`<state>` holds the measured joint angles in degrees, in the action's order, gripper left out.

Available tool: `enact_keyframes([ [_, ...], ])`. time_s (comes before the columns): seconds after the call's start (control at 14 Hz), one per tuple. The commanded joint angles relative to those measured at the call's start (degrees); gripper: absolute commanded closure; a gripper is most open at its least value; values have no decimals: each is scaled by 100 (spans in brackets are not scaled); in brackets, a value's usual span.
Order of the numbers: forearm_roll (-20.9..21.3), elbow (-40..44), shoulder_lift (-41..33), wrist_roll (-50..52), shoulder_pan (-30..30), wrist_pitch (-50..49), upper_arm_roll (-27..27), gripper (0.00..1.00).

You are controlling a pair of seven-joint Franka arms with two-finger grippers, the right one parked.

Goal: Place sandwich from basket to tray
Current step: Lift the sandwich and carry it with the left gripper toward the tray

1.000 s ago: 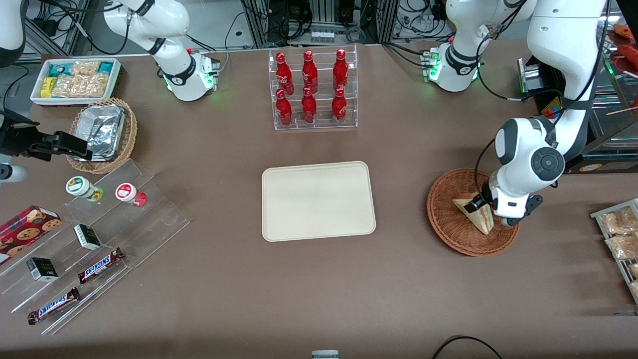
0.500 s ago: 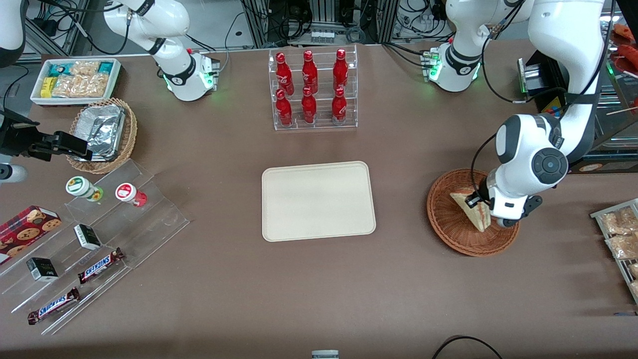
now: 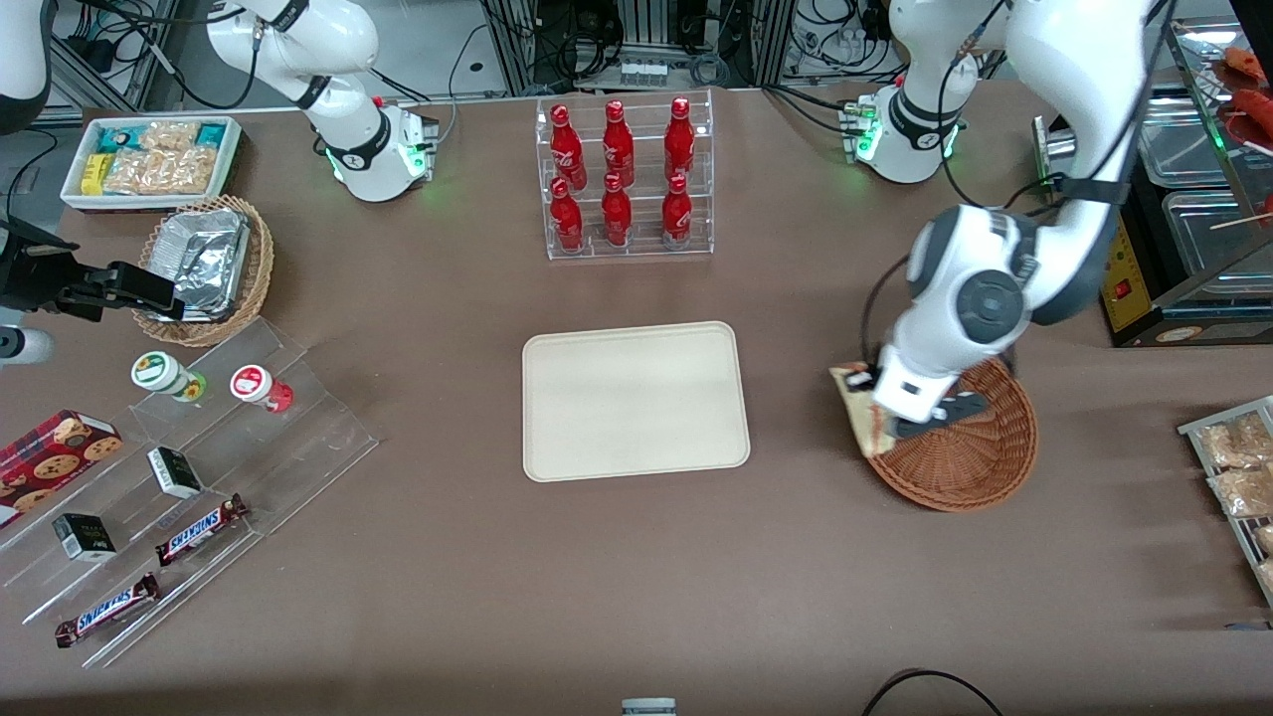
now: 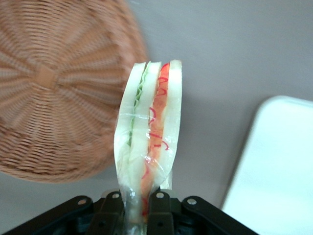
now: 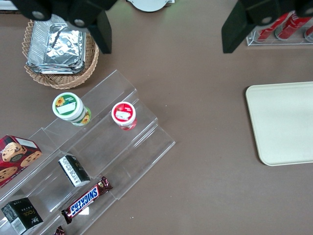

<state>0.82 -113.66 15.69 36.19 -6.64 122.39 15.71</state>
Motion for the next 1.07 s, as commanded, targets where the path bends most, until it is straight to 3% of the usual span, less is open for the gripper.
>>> enact_keyframes([
  [0.0,128,414,302,212,-600,-128,2,100],
  [0.43,164,1318,1109,1179,-1602,-128,-7,100],
  [0.71,690,2206,1918,2146,-2165,-146,-7,100],
  [1.0,674,3032,2586,2367,-2482,-504,-16,100],
])
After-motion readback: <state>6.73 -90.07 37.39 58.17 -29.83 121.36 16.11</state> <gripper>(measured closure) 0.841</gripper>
